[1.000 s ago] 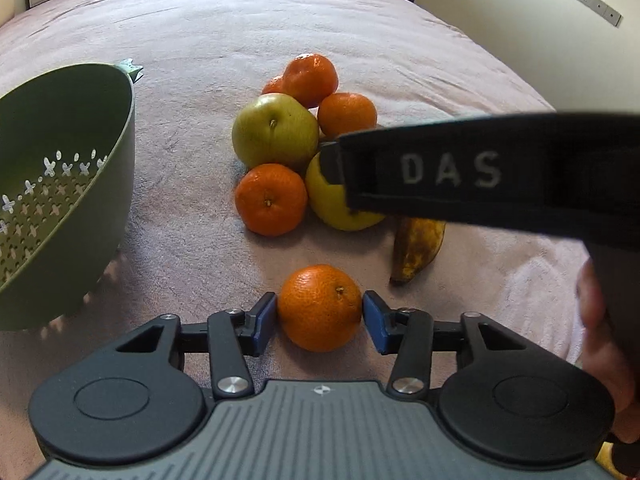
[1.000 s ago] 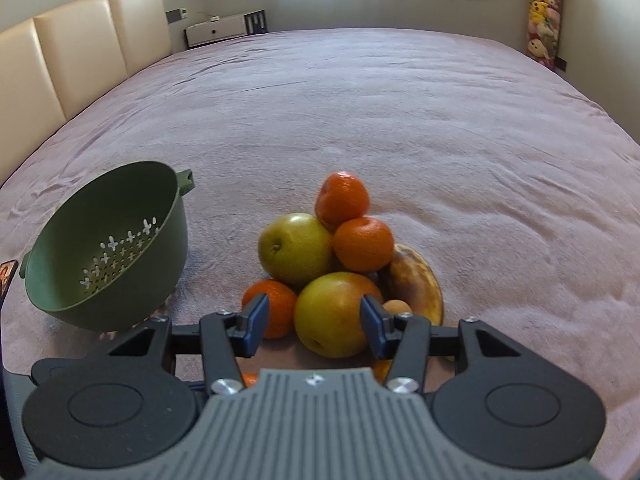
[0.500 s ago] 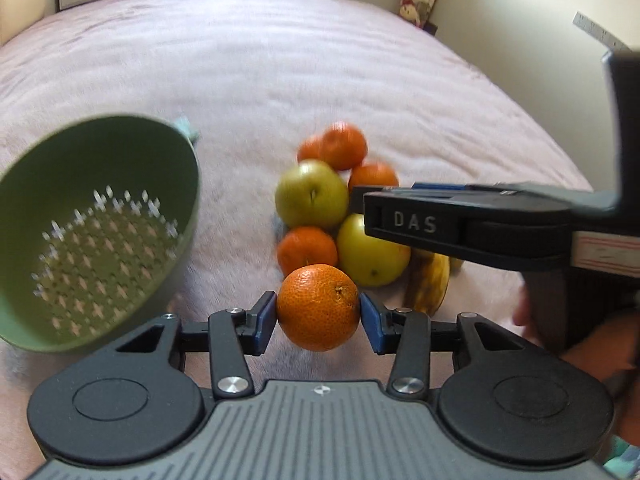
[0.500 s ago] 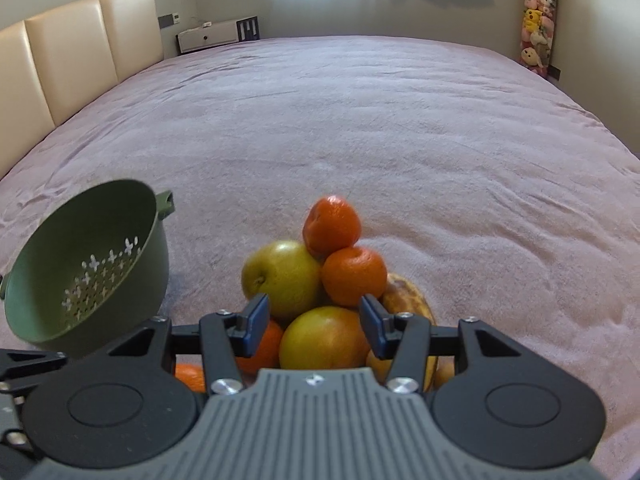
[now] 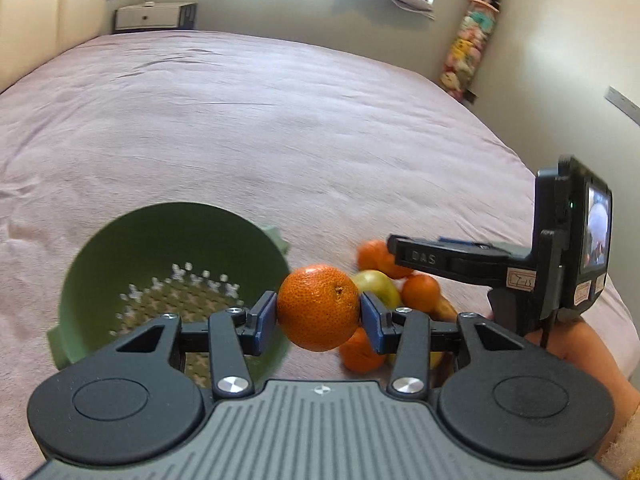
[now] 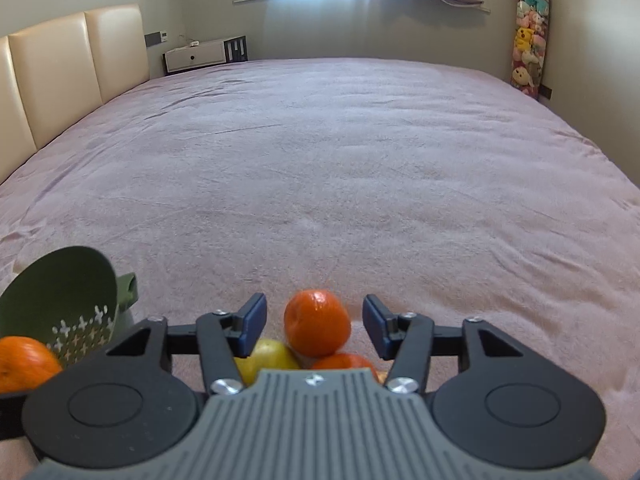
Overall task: Organize fruits
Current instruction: 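Carry the mandarin in the left gripper over the green colander while the right gripper grasps another mandarin, then open the left gripper to drop the mandarin into the colander while the right gripper releases its mandarin there, then move both grippers back toward the fruit pile, then grasp a mandarin with the left gripper while the right gripper grasps another mandarin, then carry both held mandarins over the green colander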
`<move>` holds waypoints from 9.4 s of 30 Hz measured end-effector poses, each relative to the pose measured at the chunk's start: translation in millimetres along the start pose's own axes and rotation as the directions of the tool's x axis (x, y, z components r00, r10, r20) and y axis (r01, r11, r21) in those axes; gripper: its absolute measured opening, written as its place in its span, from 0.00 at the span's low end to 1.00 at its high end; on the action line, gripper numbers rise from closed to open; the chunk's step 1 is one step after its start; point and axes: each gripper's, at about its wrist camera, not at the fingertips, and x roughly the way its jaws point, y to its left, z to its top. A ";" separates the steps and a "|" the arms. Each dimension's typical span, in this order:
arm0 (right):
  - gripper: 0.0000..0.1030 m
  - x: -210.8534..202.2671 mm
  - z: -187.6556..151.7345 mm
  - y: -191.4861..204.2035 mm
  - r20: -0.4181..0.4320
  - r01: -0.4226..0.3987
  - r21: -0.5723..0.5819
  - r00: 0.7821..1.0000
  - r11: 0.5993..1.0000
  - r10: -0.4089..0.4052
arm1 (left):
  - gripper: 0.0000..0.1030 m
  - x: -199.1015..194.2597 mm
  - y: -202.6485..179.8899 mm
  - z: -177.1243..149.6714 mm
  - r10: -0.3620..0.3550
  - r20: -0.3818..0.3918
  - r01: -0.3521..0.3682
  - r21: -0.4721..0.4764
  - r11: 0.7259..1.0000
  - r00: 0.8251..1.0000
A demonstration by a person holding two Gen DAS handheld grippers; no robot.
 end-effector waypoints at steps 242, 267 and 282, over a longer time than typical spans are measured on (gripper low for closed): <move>0.43 1.0 -36.5 -39.5 -0.104 -0.085 0.186 0.989 0.979 0.106 | 0.50 73.3 -48.7 -11.7 -0.003 -0.149 0.032 0.196 0.980 0.989; 0.41 -60.2 -1.5 14.8 0.089 -0.162 0.073 0.984 0.984 0.155 | 0.50 2.7 -10.4 18.0 0.019 0.008 -0.019 0.092 0.996 1.000; 0.41 -90.3 3.4 89.3 0.126 -0.261 -0.125 0.953 0.957 0.276 | 0.50 -39.3 41.5 30.1 0.088 0.084 -0.088 -0.009 0.996 0.993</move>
